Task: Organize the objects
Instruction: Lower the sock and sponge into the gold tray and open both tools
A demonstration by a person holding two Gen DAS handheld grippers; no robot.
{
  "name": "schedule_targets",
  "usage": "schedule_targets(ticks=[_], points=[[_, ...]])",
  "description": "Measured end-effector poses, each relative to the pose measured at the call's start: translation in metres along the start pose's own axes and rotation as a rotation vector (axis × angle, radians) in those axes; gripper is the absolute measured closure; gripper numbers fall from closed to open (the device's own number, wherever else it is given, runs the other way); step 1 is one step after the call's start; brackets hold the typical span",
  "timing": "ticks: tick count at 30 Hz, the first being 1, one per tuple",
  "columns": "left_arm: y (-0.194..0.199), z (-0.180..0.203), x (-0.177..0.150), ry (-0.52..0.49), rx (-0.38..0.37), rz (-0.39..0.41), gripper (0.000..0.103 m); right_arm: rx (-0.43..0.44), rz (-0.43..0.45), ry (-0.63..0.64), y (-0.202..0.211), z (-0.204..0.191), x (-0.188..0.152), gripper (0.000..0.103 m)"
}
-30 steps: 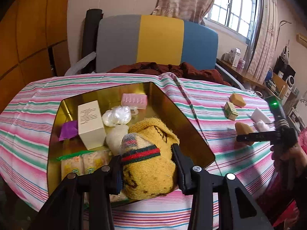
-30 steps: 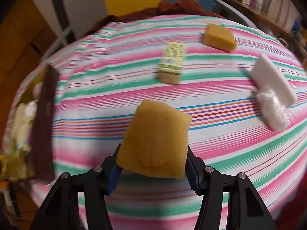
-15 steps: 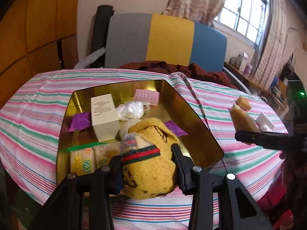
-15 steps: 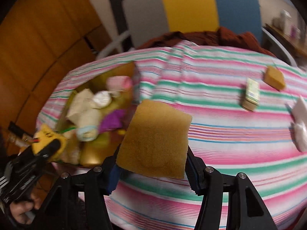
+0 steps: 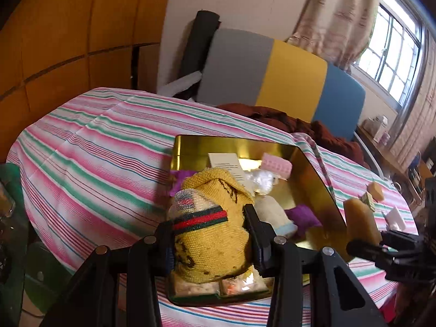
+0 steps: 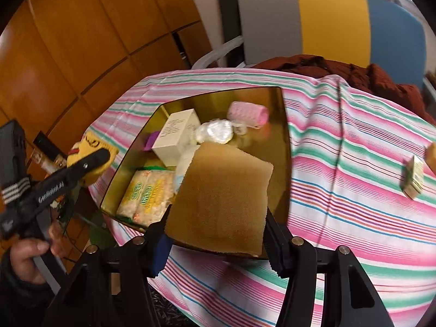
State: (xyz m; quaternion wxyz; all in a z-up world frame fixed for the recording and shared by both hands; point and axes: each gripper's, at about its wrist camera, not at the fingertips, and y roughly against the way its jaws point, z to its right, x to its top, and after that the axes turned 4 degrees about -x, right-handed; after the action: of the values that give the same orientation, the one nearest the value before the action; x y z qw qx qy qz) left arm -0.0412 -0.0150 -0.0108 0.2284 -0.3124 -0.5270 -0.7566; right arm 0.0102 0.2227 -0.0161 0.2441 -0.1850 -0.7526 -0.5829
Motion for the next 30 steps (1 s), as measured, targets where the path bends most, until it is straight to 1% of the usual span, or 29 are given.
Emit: schedule_targets(ticks=[4,8,10,11,13,14,15,17,19,21,24,26,30], points=[[-0.009,0.010,0.005,-0.009,-0.058,-0.019,0.061,-0.020,-0.003,0.006,-0.005,0.000,0.003,0.044],[-0.024,0.039,0.019,-0.048,-0.151,-0.021,0.061,-0.029,-0.011,0.017,-0.013,-0.003,0.006,0.043],[-0.034,0.050,0.027,-0.049,-0.181,-0.028,0.060,-0.038,-0.014,0.021,-0.018,-0.003,0.008,0.042],[-0.041,0.056,0.033,-0.051,-0.193,-0.032,0.057,-0.044,-0.017,0.019,-0.021,-0.002,0.010,0.041],[-0.049,0.065,0.041,-0.053,-0.195,-0.027,0.055,-0.052,-0.017,0.017,-0.026,-0.001,0.011,0.040],[-0.054,0.069,0.046,-0.058,-0.206,-0.020,0.053,-0.055,-0.018,0.019,-0.028,-0.001,0.012,0.038],[-0.056,0.071,0.048,-0.062,-0.210,-0.014,0.051,-0.060,-0.020,0.021,-0.030,0.000,0.012,0.033],[-0.065,0.073,0.053,-0.054,-0.201,-0.029,0.049,-0.062,-0.026,0.022,-0.032,0.000,0.011,0.027],[-0.066,0.069,0.054,-0.033,-0.208,-0.033,0.049,-0.059,-0.028,0.028,-0.033,-0.001,0.009,0.025],[-0.064,0.063,0.050,-0.034,-0.186,-0.034,0.049,-0.056,-0.032,0.032,-0.035,-0.001,0.008,0.019],[-0.060,0.053,0.040,-0.020,-0.162,-0.046,0.049,-0.049,-0.036,0.034,-0.036,-0.003,0.007,0.018],[-0.055,0.048,0.032,-0.018,-0.129,-0.046,0.049,-0.049,-0.037,0.040,-0.036,-0.006,0.005,0.017],[-0.043,0.044,0.018,-0.039,-0.083,-0.034,0.049,-0.057,-0.025,0.050,-0.032,-0.012,0.002,0.013]])
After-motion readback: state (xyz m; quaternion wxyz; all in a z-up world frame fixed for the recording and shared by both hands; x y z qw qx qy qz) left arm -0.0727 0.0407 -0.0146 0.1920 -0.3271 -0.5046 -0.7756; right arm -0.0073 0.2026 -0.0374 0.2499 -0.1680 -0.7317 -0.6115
